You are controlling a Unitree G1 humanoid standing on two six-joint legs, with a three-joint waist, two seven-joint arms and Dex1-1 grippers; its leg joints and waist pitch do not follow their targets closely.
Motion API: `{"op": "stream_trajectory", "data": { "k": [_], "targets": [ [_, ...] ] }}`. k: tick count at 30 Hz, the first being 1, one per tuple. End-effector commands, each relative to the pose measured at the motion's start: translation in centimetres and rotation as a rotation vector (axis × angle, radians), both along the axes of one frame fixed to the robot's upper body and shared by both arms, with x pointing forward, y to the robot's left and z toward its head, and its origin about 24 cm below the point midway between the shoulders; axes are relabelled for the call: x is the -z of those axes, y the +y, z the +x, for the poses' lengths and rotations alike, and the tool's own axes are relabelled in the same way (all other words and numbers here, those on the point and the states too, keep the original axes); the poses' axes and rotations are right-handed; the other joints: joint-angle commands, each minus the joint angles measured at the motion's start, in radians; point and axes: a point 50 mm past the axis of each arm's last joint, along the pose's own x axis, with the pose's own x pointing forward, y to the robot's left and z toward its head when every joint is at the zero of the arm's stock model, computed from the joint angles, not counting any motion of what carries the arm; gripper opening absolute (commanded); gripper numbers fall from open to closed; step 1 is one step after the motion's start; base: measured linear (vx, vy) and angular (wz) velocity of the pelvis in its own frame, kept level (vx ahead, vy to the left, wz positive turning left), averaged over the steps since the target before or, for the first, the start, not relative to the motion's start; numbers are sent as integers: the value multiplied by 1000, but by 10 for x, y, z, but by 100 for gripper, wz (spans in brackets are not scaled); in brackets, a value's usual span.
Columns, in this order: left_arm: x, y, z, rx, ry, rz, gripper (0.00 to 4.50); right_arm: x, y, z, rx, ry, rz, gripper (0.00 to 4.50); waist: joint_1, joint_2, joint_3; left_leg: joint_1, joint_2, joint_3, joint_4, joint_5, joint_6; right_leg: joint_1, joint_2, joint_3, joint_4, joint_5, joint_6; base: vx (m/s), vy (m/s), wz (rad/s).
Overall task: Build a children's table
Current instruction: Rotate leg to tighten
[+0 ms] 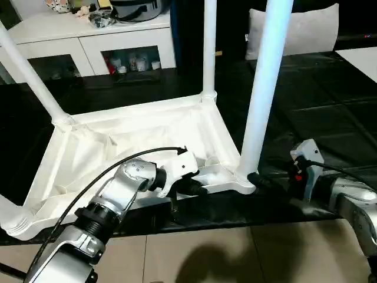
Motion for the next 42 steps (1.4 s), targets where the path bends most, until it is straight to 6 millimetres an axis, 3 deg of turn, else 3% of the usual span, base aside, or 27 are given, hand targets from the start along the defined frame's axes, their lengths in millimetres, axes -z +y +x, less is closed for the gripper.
{"op": "stream_trajectory", "data": {
  "k": [1, 8, 21, 27, 28, 29, 30, 31, 34, 35, 36, 37, 39, 42],
  "targets": [
    [-3, -4, -5, 73, 1, 2, 0, -5, 3, -1, -29, -20, -2, 432, 3, -29, -66, -5, 27, 3, -56, -106, 118, 64, -55, 43, -60, -306, -150, 0, 0, 0],
    [-3, -3, -6, 79, 7, 4, 0, -5, 12, -7, -121, 2, 50, 369, 13, -32, -65, -3, 28, 4, -57, -117, 113, 61, -56, 43, -63, -346, -135, 0, 0, 0],
    [-1, -4, -7, 80, 18, 8, 0, -3, 23, -6, -153, 29, 127, 269, 20, -31, -67, -3, 28, 4, -55, -100, 113, 61, -55, 44, -59, -321, -140, 0, 0, 0],
    [-4, -10, -3, -25, 46, -44, 0, -2, 40, -7, -134, 53, 169, 220, 20, -35, -61, -2, 25, 5, -58, -131, 93, 59, -56, 44, -66, -395, -121, 0, 0, 0],
    [-4, -11, -3, -32, 48, -46, 0, -2, 41, -6, -129, 55, 172, 220, 18, -36, -60, -2, 24, 5, -59, -135, 90, 58, -55, 44, -68, -407, -117, 0, 0, 0],
    [-4, -14, 0, -75, 43, -54, 0, 1, 46, -2, -81, 66, 164, 215, 14, -44, -56, -1, 21, 6, -61, -155, 79, 56, -53, 42, -75, -455, -96, 0, 0, 0],
    [-4, -16, 1, -95, 44, -60, 0, 3, 48, 0, -59, 77, 161, 212, 14, -44, -56, -1, 21, 6, -61, -155, 79, 56, -53, 42, -75, -455, -96, 0, 0, 0],
    [-4, -18, 2, -126, 46, -67, 0, 6, 52, 1, -43, 86, 156, 209, 7, -40, -53, 1, 16, 6, -61, -181, 59, 53, -53, 36, -83, -520, -73, 0, 0, 0],
    [-5, -24, 8, -214, 41, -93, 0, 12, 60, 6, 14, 102, 133, 206, -6, -43, -50, 1, 11, 4, -60, -205, 47, 52, -51, 30, -91, -565, -49, 0, 0, 0],
    [-7, -31, 16, -336, 36, -131, 0, 17, 62, 23, 205, 102, 109, 206, -11, -41, -50, 1, 9, 3, -59, -220, 48, 51, -51, 27, -95, -583, -32, 0, 0, 0],
    [-8, -33, 18, -368, 37, -140, 0, 19, 62, 27, 260, 104, 104, 206, -26, -37, -48, -1, 4, 5, -58, -223, 40, 45, -48, 22, -98, -584, -40, 0, 0, 0],
    [-8, -34, 19, -389, 38, -146, 0, 20, 63, 30, 296, 105, 100, 206, -41, -37, -48, -1, 3, -1, -58, -250, 31, 49, -48, 13, -102, -601, -31, 0, 0, 0],
    [-10, -41, 22, -440, 33, -160, 0, 23, 66, 38, 397, 109, 94, 206, -48, -32, -51, 6, 3, -1, -57, -256, 43, 47, -49, 15, -107, -586, -24, 0, 0, 0],
    [-10, -50, 22, -449, 8, -151, 0, 23, 75, 43, 431, 65, 91, 206, -58, -35, -53, -2, 5, -3, -62, -244, 59, 53, -49, 18, -104, -536, -36, 0, 0, 0]
  ]
}}
